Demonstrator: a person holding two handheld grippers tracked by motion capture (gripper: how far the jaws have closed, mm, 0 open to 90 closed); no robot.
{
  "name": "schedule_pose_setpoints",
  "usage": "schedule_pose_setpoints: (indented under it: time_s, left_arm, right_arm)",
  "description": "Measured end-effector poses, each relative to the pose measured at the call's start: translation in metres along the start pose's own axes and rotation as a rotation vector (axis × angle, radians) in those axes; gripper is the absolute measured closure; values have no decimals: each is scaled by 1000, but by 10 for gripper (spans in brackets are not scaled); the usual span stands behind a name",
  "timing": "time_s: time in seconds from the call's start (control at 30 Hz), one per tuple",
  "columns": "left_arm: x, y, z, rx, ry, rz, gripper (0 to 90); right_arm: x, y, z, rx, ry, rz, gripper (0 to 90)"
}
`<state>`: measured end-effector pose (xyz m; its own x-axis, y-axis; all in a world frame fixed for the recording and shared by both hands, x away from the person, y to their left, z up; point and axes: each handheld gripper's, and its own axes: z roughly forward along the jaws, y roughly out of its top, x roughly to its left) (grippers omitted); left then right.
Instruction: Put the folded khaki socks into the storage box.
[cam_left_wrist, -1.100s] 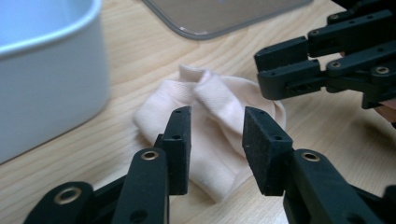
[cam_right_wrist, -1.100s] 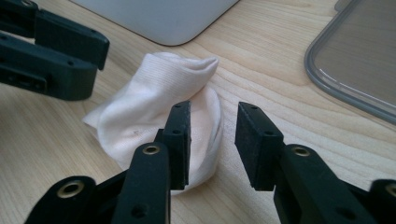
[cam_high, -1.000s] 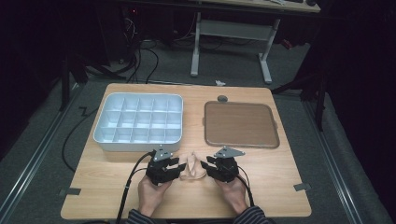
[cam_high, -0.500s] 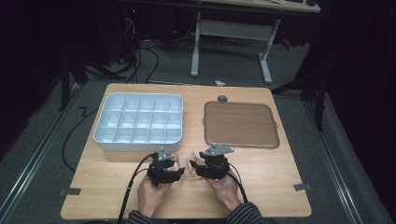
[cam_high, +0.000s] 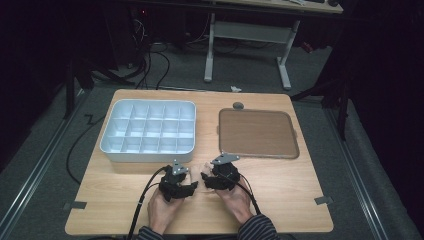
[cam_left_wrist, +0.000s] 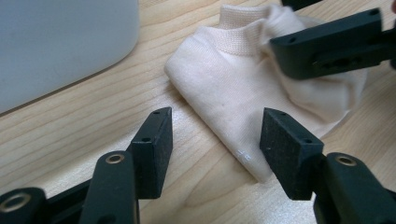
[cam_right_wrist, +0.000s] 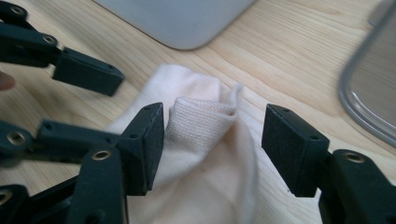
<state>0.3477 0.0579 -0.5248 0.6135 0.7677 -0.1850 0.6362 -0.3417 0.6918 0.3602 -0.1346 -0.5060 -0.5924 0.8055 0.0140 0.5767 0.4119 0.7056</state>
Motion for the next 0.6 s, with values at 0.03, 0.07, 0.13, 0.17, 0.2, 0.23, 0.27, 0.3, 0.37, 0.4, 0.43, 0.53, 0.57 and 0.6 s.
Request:
schedule_pose_setpoints:
  time_s: [0.03,0.07,0.13,0.17,0.2,0.23,0.27,0.3,0.37,0.4,0.43,0.53,0.57,0.6]
  left_arm:
    - [2,0,-1,11,3,19,443]
    - [3,0,-1,12,6,21,442]
    - [3,0,-1,11,10,21,443]
    - [3,0,-1,10,10,22,443]
    - [3,0,-1,5,11,20,442]
    - [3,-2,-1,-5,9,14,442]
    - [3,-2,-1,-5,9,14,440]
    - [3,-3,-1,-18,6,7,440]
    - [2,-6,0,-52,-1,-26,426]
    - [1,-8,0,-70,-2,-42,425]
    - [2,-11,0,-98,-3,-57,424]
    - [6,-12,-1,-100,14,-5,424]
    - [7,-13,-1,-102,19,9,423]
    - [7,-13,-1,-102,19,9,423]
  right_arm:
    - [-1,-2,-1,1,-4,4,403]
    - [-4,-5,-3,2,-5,19,412]
    - [-10,-13,-6,4,-11,20,425]
    - [-10,-13,-6,4,-11,20,425]
    - [-13,-17,-8,8,-12,24,431]
    - [-14,-20,-9,7,-15,28,434]
    - [-14,-20,-9,7,-15,28,434]
    - [-14,-21,-9,3,-17,25,437]
    - [-16,-25,-8,14,-22,18,438]
    - [-17,-26,-8,17,-20,15,438]
    - [-17,-27,-7,21,-21,14,438]
    - [-18,-28,-7,24,-22,7,441]
    - [-18,-29,-7,18,-23,6,441]
    - [-18,-30,-7,16,-23,-1,441]
